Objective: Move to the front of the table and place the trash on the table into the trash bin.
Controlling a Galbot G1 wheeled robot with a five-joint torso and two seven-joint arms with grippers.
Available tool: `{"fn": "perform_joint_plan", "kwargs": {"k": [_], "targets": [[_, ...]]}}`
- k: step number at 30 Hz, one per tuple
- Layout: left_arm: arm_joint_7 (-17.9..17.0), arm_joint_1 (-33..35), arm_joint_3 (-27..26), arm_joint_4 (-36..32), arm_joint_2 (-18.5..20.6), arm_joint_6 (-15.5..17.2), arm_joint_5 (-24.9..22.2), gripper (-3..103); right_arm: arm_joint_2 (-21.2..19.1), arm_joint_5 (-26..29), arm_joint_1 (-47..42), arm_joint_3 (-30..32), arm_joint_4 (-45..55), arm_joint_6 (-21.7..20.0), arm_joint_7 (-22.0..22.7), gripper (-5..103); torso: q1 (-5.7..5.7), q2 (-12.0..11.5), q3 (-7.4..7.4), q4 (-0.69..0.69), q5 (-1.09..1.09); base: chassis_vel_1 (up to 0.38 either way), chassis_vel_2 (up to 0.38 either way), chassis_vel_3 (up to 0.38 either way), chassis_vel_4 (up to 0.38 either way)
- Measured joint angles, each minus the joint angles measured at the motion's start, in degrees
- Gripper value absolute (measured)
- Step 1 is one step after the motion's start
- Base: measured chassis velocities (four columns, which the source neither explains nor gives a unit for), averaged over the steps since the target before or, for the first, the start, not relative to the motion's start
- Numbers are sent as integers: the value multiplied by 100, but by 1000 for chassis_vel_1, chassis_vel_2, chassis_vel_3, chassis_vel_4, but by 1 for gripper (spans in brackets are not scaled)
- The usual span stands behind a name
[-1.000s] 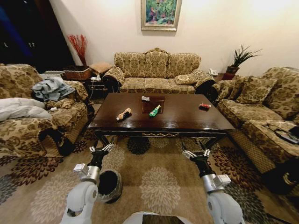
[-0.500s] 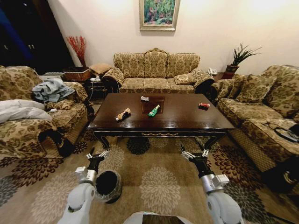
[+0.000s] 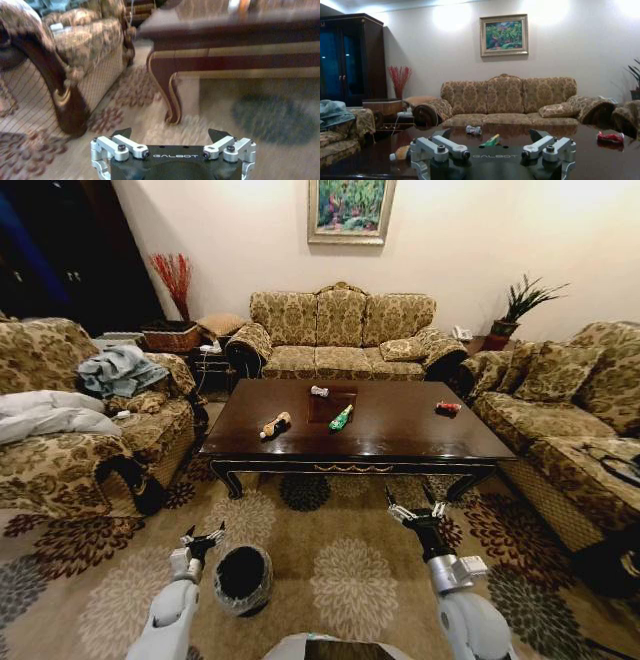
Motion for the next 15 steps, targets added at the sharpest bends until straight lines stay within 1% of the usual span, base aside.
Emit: {"fn": "perform_joint_plan", "kwargs": {"k": [1, 3, 4, 5, 7, 8, 9, 10, 11, 13, 15], "targets": [[22, -72, 34, 252, 91, 58, 28, 100, 1, -3, 0, -8, -18, 15, -2, 100, 0, 0, 0, 0, 0, 0, 0, 0, 0], [101, -247, 121, 1000, 275, 186, 113, 100, 13, 3, -13, -13, -75, 79, -3, 100, 0, 0, -1, -1, 0, 0, 0, 0, 0], [101, -247, 121, 1000, 275, 186, 113, 100, 13, 3, -13, -13, -75, 79, -3, 100, 0, 0, -1, -1, 0, 0, 0, 0, 0], [146, -280, 128, 1258, 312, 232, 120, 100, -1, 21, 0, -27, -109, 91, -9, 100, 0, 0, 0, 0, -2, 0, 0, 0, 0], [229, -287, 128, 1461, 337, 367, 23, 100, -34, 47, 15, -28, -154, 104, -34, 100, 0, 0, 0, 3, -2, 0, 0, 0, 0], [229, -287, 128, 1461, 337, 367, 23, 100, -34, 47, 15, -28, -154, 104, -34, 100, 0, 0, 0, 3, -2, 0, 0, 0, 0], [353, -319, 122, 1614, 344, 439, -13, 100, -53, 77, 24, -6, -188, 108, -47, 100, 0, 0, -1, 2, 2, 0, 0, 0, 0], [433, -365, 115, 1772, 344, 456, -19, 100, -68, 108, 37, 17, -205, 108, -48, 100, 0, 0, -1, 1, 2, 0, 0, 0, 0], [433, -365, 115, 1772, 344, 456, -19, 100, -68, 108, 37, 17, -205, 108, -48, 100, 0, 0, -1, 1, 2, 0, 0, 0, 0], [534, -446, 97, 2046, 331, 512, -116, 100, -144, 184, 60, 69, -231, 86, -48, 100, 0, 0, 0, 0, -1, 0, 0, 0, 0], [569, -462, 62, 2087, 313, 563, -233, 100, -206, 205, 66, 93, -238, 54, -47, 100, 0, 0, 0, 0, 1, 0, 0, 0, 0]]}}
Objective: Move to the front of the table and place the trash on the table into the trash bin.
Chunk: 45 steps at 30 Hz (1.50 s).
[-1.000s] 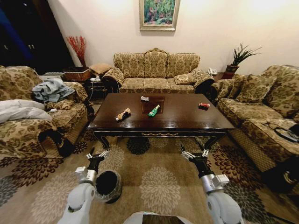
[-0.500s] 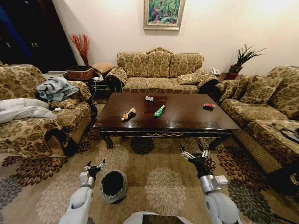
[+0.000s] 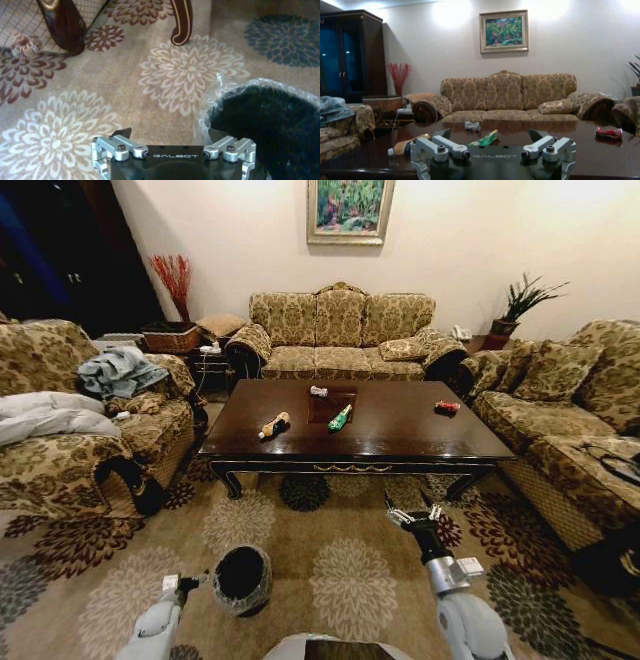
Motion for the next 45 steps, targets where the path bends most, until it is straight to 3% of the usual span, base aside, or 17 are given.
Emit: {"fn": "perform_joint_plan", "kwargs": {"k": [11, 16, 21, 38, 45], "targets": [[62, 21, 47, -103, -94, 75, 47, 100, 100, -204, -75, -93, -19, -16, -1, 100, 0, 0, 0, 0, 0, 0, 0, 0, 0], [57, 293, 16, -785, -223, 114, 212, 100, 73, -222, -85, -54, -34, -17, -1, 100, 0, 0, 0, 0, 1, 0, 0, 0, 0], [-1, 387, 46, -1028, -277, 113, 341, 99, 84, -222, -60, -71, -63, -14, -1, 100, 0, 0, 0, 1, 2, 0, 0, 0, 0], [-101, -315, 209, 538, -418, -107, 874, 100, -3, -180, -95, -17, -114, 0, -4, 100, 0, 0, 0, 0, -1, 0, 0, 0, 0], [-210, -813, 152, 1082, -509, -155, 810, 100, -104, -178, -115, -12, -144, -13, -3, 100, 0, 0, 0, 3, 0, 0, 0, 0, 0]]}}
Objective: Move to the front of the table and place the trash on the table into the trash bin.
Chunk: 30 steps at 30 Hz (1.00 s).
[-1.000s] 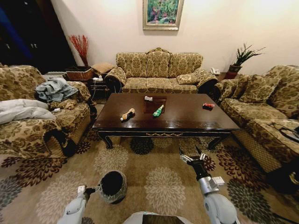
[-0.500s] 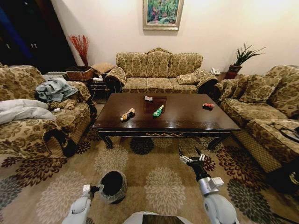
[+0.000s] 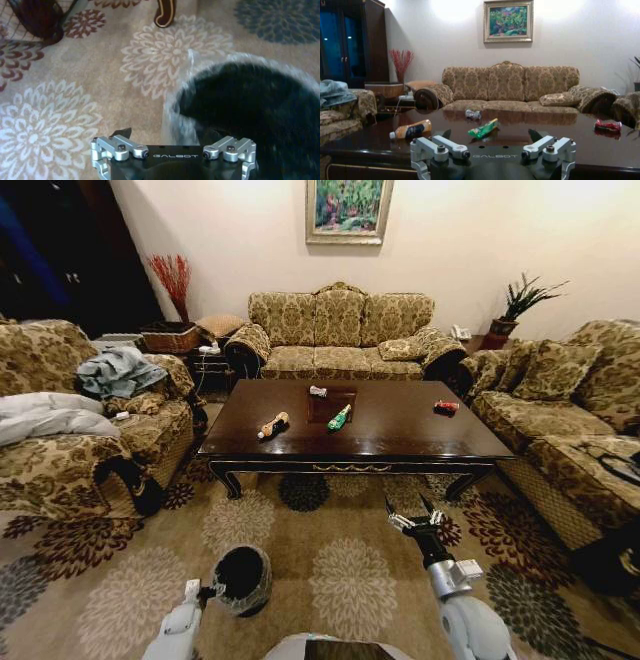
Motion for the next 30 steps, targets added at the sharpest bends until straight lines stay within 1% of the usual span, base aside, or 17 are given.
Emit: {"fn": "perform_joint_plan", "kwargs": {"k": [1, 3, 6, 7, 8, 9, 12, 13, 17, 18, 20, 22, 24, 25, 28, 29, 30], "targets": [[-49, -188, 4, 167, -9, 19, -146, 100, -11, 2, -22, 34, -10, 6, 2, 100, 0, 0, 0, -3, 1, 0, 0, 0, 0], [-65, -299, 14, 277, -11, 42, -218, 100, -13, 4, -30, 54, -12, 9, 7, 100, 0, 0, 0, -5, 1, 0, 0, 0, 0], [-81, -668, 12, 839, -28, 4, -187, 100, -6, 22, -49, 101, -8, 10, 27, 100, 0, 0, 0, -2, 0, 0, 0, 0, 0], [-81, -668, 12, 839, -28, 4, -187, 100, -6, 22, -49, 101, -8, 10, 27, 100, 0, 0, 0, -2, 0, 0, 0, 0, 0], [-89, -740, 2, 967, -36, -5, -161, 100, -4, 31, -55, 112, -5, 10, 31, 100, 0, 0, 0, -1, 0, 0, 0, 0, 0], [-104, -853, -18, 1167, -45, -24, -60, 103, -1, 48, -69, 123, 1, 10, 36, 100, 0, 0, 0, -2, 0, 0, 0, 0, 0], [-143, -997, -55, 1533, -47, -117, 196, 98, 3, 74, -78, 148, 4, 21, 43, 100, 0, 0, 0, -3, 0, 0, 0, 0, 0], [-143, -997, -55, 1533, -47, -117, 196, 98, 3, 74, -78, 148, 4, 21, 43, 100, 0, 0, 0, -3, 0, 0, 0, 0, 0], [-175, -1148, -96, 1876, -46, -179, 285, 78, 23, 89, -100, 164, -5, 69, 54, 100, 0, 0, 0, -3, 0, 0, 0, 0, 0], [-175, -1148, -96, 1876, -46, -179, 285, 78, 23, 89, -100, 164, -5, 69, 54, 100, 0, 0, 0, -3, 0, 0, 0, 0, 0], [-174, -1178, -114, 1951, -56, -186, 325, 68, 25, 93, -108, 166, -5, 84, 54, 100, 0, 0, 0, -2, -1, 0, 0, 0, 0], [-174, -1185, -122, 1968, -59, -189, 330, 68, 26, 97, -108, 167, -6, 93, 54, 100, 0, 0, 0, -2, 0, 0, 0, 0, 0], [-176, -1182, -130, 1971, -63, -199, 334, 57, 39, 100, -106, 167, -21, 115, 54, 100, 0, 0, 0, -3, 0, 0, 0, 0, 0], [-176, -1182, -130, 1971, -63, -199, 334, 57, 39, 100, -106, 167, -21, 115, 54, 100, 0, 0, 0, -3, 0, 0, 0, 0, 0], [-180, -1166, -138, 1970, -63, -224, 332, 40, 59, 98, -101, 156, -42, 137, 54, 100, 0, 0, 0, -2, 0, 0, 0, 0, 0], [-180, -1166, -138, 1970, -63, -224, 332, 40, 59, 98, -101, 156, -42, 137, 54, 100, 0, 0, 0, -2, 0, 0, 0, 0, 0], [-180, -1158, -138, 1970, -62, -226, 337, 35, 67, 97, -98, 150, -44, 141, 54, 100, 0, 0, 0, -2, -1, 0, 0, 0, 0]]}}
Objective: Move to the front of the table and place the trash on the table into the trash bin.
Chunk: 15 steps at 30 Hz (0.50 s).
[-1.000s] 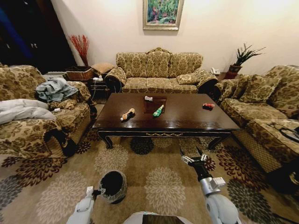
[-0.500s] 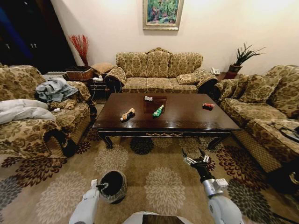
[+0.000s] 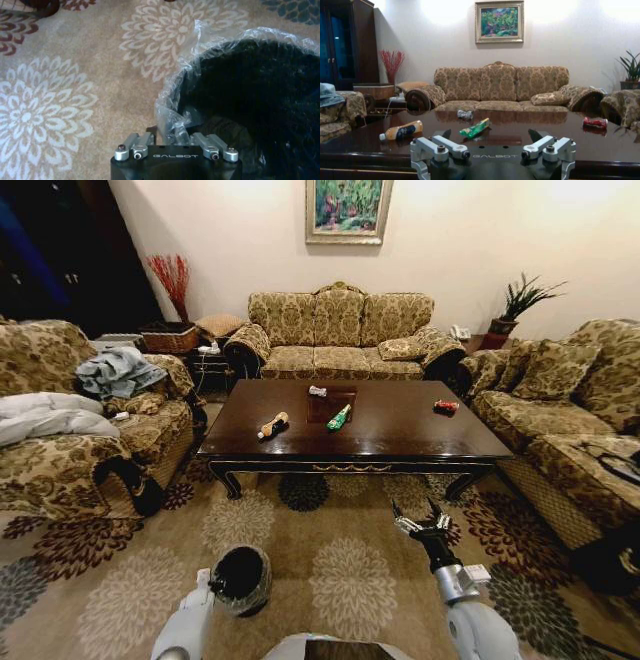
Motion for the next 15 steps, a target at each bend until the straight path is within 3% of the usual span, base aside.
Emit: {"fn": "perform_joint_plan", "kwargs": {"k": [4, 5, 11, 15], "targets": [[9, 22, 8, 25, 7, -14, 92, 24, 5, -3, -1, -5, -9, 15, -2, 100, 0, 0, 0, 0, 1, 0, 0, 0, 0], [14, 31, 8, 32, 3, -14, 113, 14, 5, -4, -3, -5, -14, 22, -2, 100, 0, 0, 0, 0, 0, 0, 0, 0, 0], [27, 89, 7, -38, -26, -11, 91, 4, 12, -5, -13, 4, -22, 44, 1, 100, 0, 0, -2, -3, -1, 0, 0, 0, 0], [11, 205, 31, -274, -49, 34, 59, 4, 22, -5, -12, -3, -28, 50, -1, 100, 0, 0, -1, -1, -2, 0, 0, 0, 0]]}}
